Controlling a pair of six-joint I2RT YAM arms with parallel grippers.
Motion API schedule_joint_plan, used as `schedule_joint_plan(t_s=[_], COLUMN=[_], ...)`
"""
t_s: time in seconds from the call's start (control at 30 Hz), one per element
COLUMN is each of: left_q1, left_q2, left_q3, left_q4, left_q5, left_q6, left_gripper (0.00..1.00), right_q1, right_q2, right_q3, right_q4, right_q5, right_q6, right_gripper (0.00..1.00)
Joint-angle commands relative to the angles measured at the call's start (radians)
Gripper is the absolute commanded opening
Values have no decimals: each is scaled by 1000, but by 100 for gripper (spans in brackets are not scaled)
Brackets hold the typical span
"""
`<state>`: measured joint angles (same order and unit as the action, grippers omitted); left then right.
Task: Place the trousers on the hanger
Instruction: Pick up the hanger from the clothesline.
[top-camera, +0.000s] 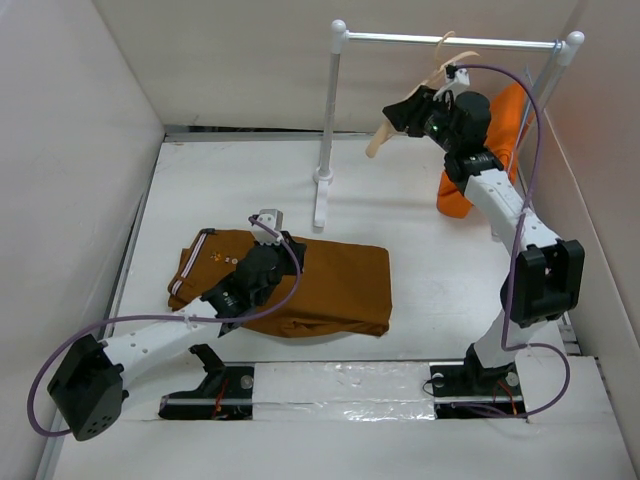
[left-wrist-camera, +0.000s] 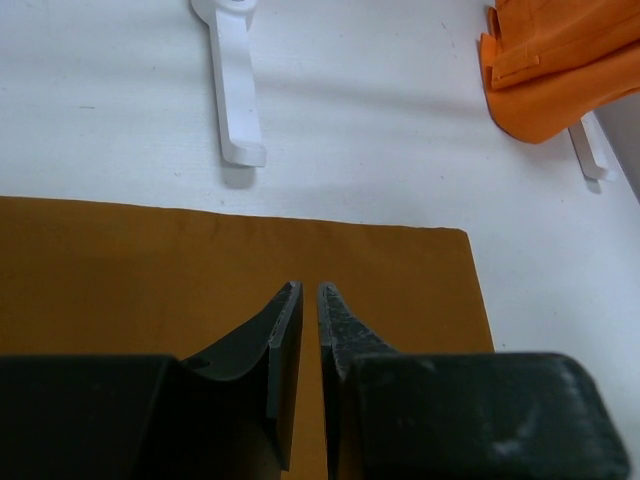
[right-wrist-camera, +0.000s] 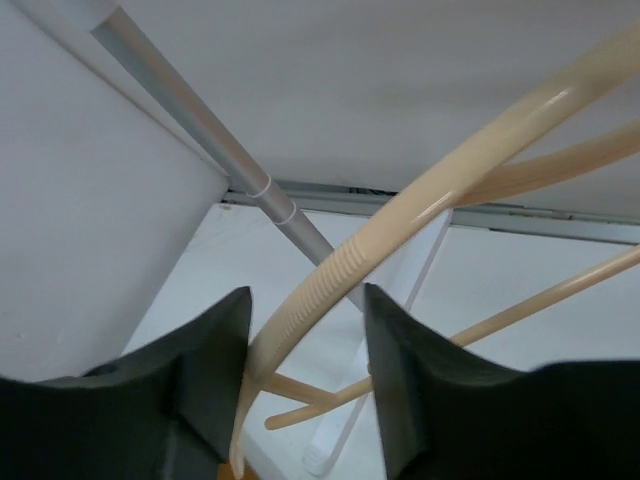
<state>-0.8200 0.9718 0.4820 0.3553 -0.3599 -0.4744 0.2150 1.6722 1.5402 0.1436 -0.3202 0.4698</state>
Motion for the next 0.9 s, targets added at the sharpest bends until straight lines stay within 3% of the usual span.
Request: schedule_joint_plan(t_s=[0.0, 0.07, 0.13, 0.17, 0.27, 0.43, 0.87], left_q1=[2, 2, 2, 2, 2, 2, 2], left_q2=[-5, -5, -4, 1, 8, 7, -16], left_q3=[15, 17, 13, 17, 23, 18, -31], left_q4=[39, 37, 39, 39, 34, 36, 132], left_q5=[-8, -11, -13, -16, -16, -27, -19], left_q6=[19, 19, 20, 20, 22, 23, 72], left_gripper=[10, 10, 10, 10, 10, 11, 39], right_q1=[-11, -11, -11, -11, -20, -20, -29], right_q2=[7, 4, -12, -15, -29, -88, -284], right_q3=[0, -11, -40, -45, -51, -87, -400], right_q4=[131, 152, 177, 182, 197, 192, 243], right_q5=[-65, -72, -77, -79, -112, -121, -186], right_q6=[56, 59, 64, 64, 69, 61, 41], right_gripper=[47, 32, 25, 14, 1, 0, 0])
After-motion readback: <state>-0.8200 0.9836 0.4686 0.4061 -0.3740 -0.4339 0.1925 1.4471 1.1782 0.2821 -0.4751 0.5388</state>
